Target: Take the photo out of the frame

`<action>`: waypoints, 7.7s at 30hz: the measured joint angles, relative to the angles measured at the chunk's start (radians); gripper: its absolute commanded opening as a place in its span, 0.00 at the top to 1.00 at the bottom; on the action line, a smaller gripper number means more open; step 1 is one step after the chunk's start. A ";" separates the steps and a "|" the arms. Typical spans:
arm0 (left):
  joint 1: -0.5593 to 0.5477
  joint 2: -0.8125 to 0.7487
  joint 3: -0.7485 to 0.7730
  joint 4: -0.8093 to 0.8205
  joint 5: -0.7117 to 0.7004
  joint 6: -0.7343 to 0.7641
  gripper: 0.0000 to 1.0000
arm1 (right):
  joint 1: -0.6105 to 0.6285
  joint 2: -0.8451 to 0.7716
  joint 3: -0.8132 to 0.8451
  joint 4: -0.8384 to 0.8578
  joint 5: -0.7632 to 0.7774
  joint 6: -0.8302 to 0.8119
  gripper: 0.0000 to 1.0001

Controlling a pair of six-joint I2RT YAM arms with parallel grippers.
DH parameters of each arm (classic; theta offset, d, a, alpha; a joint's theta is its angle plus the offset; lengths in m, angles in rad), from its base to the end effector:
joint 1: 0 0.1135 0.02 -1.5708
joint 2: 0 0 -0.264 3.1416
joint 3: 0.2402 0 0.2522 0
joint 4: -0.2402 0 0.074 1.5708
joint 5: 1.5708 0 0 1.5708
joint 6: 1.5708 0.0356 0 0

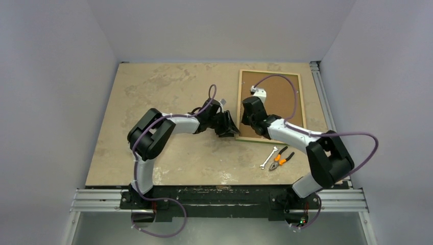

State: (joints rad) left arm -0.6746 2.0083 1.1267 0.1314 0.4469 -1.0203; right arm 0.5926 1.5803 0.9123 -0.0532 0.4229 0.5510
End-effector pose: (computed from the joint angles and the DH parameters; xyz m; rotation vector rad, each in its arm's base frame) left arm 0.3118 -0.2691 0.1294 -0.1966 2.6410 -1.2557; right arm 0.2835 0.1733 0.2026 0.1686 2.2142 0.1420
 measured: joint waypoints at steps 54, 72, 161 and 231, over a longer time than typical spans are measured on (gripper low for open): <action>0.015 0.086 0.195 -0.225 0.045 0.124 0.75 | -0.333 0.673 0.819 -0.010 -0.344 -0.044 1.00; 0.020 0.089 0.195 -0.224 0.060 0.122 0.82 | -0.356 0.683 0.851 -0.258 -0.507 0.123 1.00; 0.057 -0.328 -0.697 0.916 -0.020 -1.014 1.00 | 0.166 -0.562 -0.688 0.758 -0.504 0.431 0.54; -0.146 -0.127 0.097 -0.492 -0.220 -0.201 0.22 | 0.021 -1.046 -0.282 -0.528 0.084 0.136 1.00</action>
State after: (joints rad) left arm -0.8207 1.8816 1.2236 -0.3611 0.2272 -1.2217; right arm 0.6140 0.5343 0.6300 -0.5812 0.5064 0.6868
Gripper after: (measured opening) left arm 0.792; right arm 0.169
